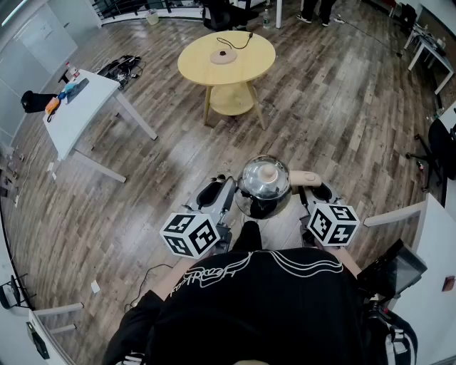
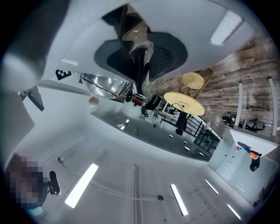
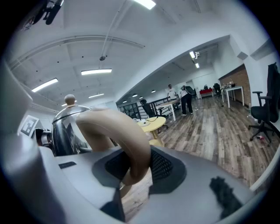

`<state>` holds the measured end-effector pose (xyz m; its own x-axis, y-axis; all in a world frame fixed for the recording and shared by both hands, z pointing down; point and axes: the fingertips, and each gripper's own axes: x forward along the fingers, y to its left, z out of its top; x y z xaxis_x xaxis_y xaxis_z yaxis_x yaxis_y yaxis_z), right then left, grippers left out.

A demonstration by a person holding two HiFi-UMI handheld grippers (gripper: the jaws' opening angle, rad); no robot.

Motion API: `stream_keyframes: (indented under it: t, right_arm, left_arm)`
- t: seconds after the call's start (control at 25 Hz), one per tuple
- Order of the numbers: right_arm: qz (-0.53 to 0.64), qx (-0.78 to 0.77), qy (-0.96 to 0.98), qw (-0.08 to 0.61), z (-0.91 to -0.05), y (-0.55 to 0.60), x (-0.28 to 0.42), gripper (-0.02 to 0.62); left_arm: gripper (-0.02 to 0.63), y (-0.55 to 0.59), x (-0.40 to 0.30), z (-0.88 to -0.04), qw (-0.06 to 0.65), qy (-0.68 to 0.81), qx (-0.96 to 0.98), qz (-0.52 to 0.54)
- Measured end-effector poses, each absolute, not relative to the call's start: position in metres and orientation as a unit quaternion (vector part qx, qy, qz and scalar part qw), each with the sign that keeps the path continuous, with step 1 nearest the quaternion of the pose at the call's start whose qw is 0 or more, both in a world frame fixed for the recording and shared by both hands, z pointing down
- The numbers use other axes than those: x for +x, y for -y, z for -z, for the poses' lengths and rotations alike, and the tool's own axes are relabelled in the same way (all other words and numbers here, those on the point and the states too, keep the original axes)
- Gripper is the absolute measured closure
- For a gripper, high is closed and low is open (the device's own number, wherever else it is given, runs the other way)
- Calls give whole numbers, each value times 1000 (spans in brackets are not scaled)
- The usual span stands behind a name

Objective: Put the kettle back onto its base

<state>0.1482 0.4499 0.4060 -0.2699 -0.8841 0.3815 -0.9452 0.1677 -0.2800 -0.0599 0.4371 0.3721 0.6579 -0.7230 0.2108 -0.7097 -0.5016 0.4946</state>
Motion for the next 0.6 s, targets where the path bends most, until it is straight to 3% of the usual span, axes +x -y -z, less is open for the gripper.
stream_keyframes:
  t: [0.6]
  right_arm:
    - [-231,587,773,66,-425,-150,134,474]
  left_arm:
    - [500,-136,-72,-386,268,417,868,3]
